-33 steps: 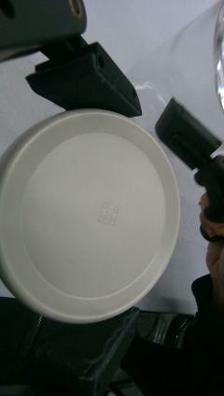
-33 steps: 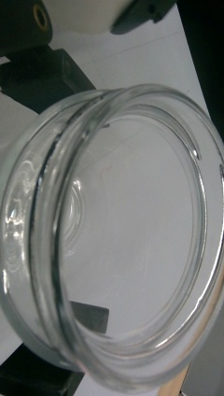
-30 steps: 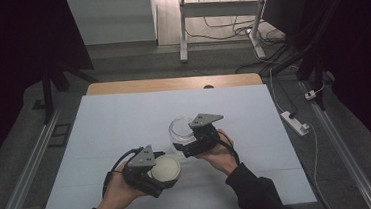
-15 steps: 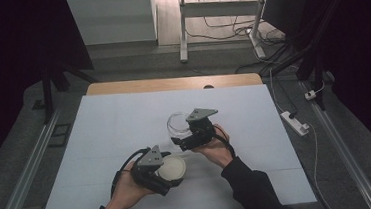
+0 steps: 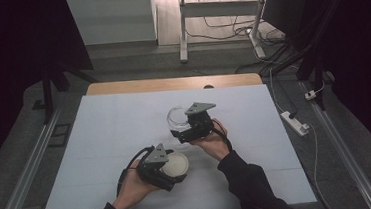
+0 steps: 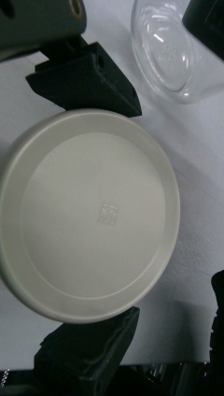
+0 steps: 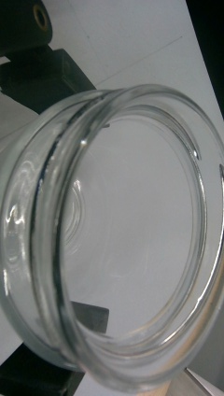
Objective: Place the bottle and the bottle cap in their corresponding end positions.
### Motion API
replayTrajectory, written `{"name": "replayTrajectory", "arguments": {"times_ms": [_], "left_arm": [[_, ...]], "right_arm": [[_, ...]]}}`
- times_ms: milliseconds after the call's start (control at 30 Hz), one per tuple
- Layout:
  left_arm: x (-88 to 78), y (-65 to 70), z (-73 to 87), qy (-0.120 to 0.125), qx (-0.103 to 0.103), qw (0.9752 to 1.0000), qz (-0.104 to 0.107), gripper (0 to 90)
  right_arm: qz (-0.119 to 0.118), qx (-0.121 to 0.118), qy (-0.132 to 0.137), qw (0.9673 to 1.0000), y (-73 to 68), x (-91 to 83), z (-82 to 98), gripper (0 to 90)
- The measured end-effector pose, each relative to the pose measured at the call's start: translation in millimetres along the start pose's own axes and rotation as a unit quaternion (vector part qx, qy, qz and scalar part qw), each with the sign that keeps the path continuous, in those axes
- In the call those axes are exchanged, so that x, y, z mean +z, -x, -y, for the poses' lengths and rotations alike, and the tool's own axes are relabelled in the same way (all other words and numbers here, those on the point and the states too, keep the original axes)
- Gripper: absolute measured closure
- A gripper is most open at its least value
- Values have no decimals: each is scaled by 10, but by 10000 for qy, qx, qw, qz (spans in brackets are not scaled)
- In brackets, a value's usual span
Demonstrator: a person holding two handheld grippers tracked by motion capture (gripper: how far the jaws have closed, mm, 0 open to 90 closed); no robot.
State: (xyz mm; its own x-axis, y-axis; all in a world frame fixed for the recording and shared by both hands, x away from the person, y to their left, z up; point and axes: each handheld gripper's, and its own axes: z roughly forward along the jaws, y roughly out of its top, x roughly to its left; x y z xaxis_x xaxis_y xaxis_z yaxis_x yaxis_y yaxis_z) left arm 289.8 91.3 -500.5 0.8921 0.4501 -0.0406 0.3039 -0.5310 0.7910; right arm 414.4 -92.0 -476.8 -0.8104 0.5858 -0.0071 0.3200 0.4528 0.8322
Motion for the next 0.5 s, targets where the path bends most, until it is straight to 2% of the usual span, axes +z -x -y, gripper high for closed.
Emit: {"name": "replayTrajectory", "arguments": {"times_ms": [367, 500], "left_arm": [[185, -62, 49, -40, -120, 9999, 9, 79], [257, -76, 64, -108, -95, 9999, -67, 79]], "right_arm": [[93, 49, 45, 9999, 76, 107, -60, 66], [133, 61, 17, 9999, 106, 163, -64, 66]]}}
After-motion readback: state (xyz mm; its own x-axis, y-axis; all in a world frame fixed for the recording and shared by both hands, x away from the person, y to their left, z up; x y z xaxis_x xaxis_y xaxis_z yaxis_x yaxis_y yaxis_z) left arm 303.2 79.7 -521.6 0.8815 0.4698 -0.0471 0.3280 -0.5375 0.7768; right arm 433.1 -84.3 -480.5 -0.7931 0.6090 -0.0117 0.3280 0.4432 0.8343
